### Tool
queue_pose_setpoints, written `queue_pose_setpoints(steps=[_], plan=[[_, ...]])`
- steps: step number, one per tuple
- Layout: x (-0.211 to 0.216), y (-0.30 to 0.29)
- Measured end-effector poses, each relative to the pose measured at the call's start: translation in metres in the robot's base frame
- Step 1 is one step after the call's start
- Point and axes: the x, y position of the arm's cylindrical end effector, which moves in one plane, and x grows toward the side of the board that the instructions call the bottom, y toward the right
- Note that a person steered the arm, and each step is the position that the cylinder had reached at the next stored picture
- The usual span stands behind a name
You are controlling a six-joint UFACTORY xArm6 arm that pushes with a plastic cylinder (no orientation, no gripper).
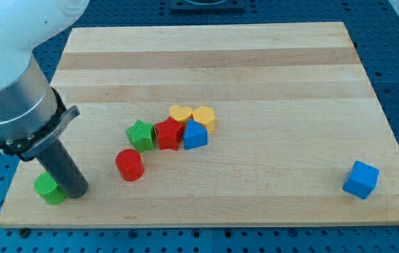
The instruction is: Point your arm closer to the red star
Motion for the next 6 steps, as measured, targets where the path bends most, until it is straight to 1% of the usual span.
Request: queue_pose_setpoints(steps=[1,2,3,4,5,6], plan=[[0.008,0.029],[0.024,0.105],[0.028,0.146],[-0.018,0.154],[-0.055,0.146],[-0.055,0.137]])
